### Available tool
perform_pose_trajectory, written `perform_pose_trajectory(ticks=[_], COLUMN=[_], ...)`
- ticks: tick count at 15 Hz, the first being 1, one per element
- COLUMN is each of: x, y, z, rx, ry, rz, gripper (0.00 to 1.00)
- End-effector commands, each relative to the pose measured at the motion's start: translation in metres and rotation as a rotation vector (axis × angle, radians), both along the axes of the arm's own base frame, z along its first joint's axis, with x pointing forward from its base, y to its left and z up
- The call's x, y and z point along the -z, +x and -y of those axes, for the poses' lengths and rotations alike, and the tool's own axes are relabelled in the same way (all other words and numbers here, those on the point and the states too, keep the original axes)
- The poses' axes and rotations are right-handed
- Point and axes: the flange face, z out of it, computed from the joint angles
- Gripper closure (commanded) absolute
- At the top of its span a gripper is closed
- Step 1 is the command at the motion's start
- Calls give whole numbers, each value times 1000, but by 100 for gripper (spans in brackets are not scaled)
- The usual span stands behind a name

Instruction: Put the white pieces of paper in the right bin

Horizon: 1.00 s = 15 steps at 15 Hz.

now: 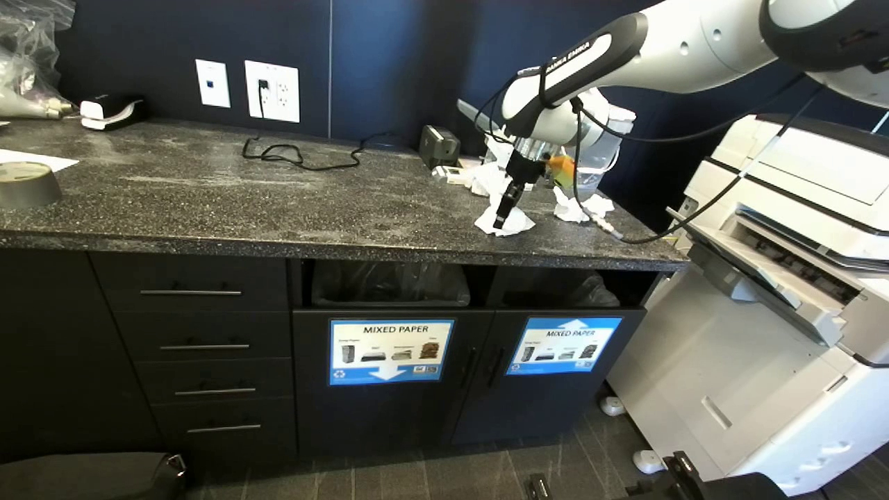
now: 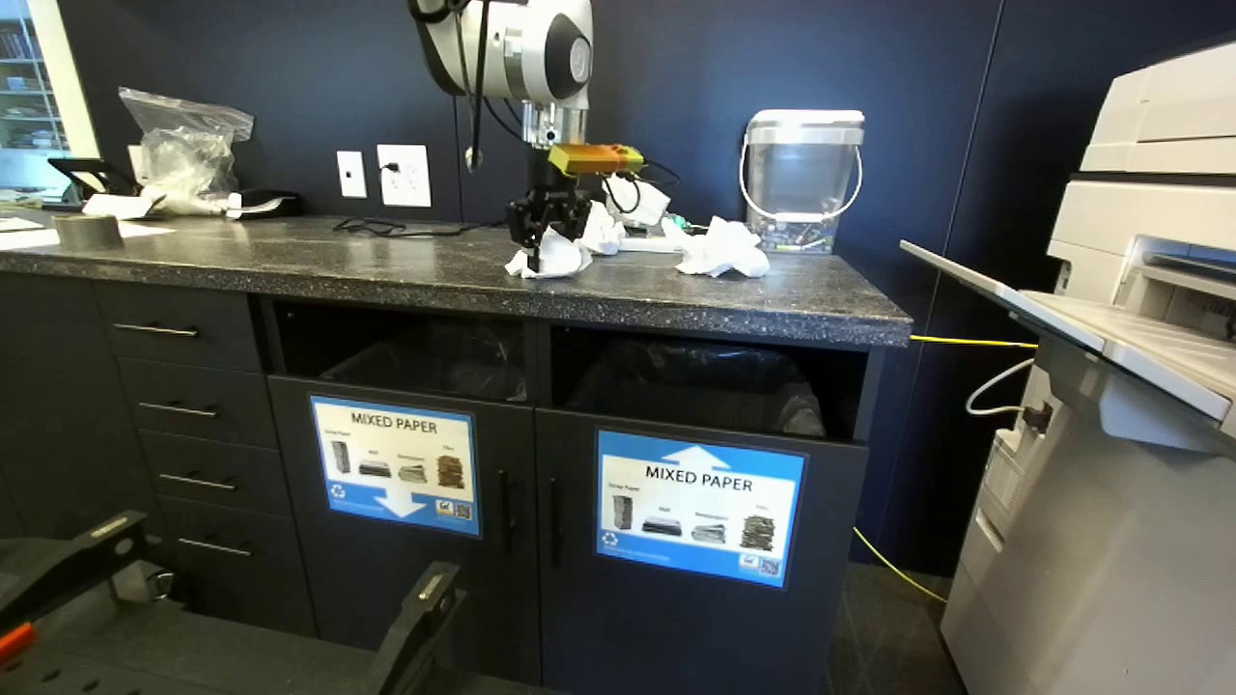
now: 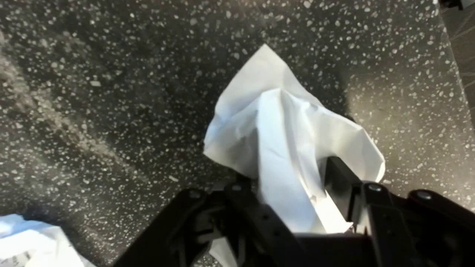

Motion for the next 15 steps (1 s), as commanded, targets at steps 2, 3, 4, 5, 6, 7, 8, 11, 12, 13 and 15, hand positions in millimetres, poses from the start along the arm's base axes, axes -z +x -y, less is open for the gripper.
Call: perform_pose_trajectory(ticks=[2, 3, 4, 5, 6, 7, 8, 11, 12, 13, 15], x=[-2, -6, -8, -3, -4, -8, -5, -7, -3, -6, -2], y=[5, 4, 3, -1, -4, -6, -11, -23, -30, -36, -53], z=[-6, 1, 5, -2, 1, 9, 6, 19, 20, 32, 38], rx=[6, 10, 14, 14, 19, 27, 34, 75, 95, 115, 157], ry=[-29, -29, -33, -46, -54, -53, -65, -82, -94, -91, -106], rz=[-5, -10, -16, -29, -36, -43, -48, -55, -55, -62, -60], gripper=[84, 86, 89, 89, 90, 88, 87, 86, 84, 85, 87])
